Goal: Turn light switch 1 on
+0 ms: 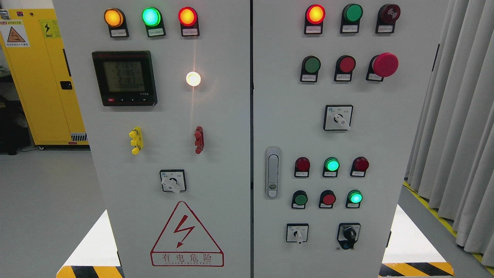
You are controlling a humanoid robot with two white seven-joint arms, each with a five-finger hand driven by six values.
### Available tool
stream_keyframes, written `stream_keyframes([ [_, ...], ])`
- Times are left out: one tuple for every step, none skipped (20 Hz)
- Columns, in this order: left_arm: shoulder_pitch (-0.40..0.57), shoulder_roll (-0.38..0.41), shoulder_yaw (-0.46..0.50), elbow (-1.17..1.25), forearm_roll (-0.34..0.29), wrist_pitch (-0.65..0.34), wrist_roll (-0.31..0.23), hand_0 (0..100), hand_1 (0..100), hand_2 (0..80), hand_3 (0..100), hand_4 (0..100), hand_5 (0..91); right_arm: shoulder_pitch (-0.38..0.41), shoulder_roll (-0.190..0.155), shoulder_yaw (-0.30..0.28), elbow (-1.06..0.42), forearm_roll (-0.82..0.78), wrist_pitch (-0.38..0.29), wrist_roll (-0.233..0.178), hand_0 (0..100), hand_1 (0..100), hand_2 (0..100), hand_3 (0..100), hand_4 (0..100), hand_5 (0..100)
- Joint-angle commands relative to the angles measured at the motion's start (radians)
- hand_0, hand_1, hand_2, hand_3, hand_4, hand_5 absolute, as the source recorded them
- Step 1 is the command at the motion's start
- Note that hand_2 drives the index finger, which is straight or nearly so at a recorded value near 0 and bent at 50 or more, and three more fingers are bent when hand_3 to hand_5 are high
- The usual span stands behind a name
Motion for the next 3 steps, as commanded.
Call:
stream_keyframes([
  [-0.015, 0.002, -0.030, 0.050, 0.005, 0.001, 0.002, 23, 29, 0.0, 0, 0, 0.0, 0.000, 0.000, 0.000, 0.000, -0.029, 0.001, -0.001, 0, 50, 4, 0, 0, 0],
  [-0.015, 0.002, -0.030, 0.050, 0.005, 0.001, 0.002, 23, 29, 0.0, 0, 0, 0.0, 0.000, 0.000, 0.000, 0.000, -0.029, 0.001, -0.001, 0, 50, 4, 0, 0, 0],
  [-0.013, 0.002, -0.030, 0.050, 0.005, 0.002, 0.002, 23, 29, 0.0, 0, 0, 0.0, 0.000, 0.000, 0.000, 0.000, -0.029, 0.001, 0.001, 0, 50, 4, 0, 0, 0],
])
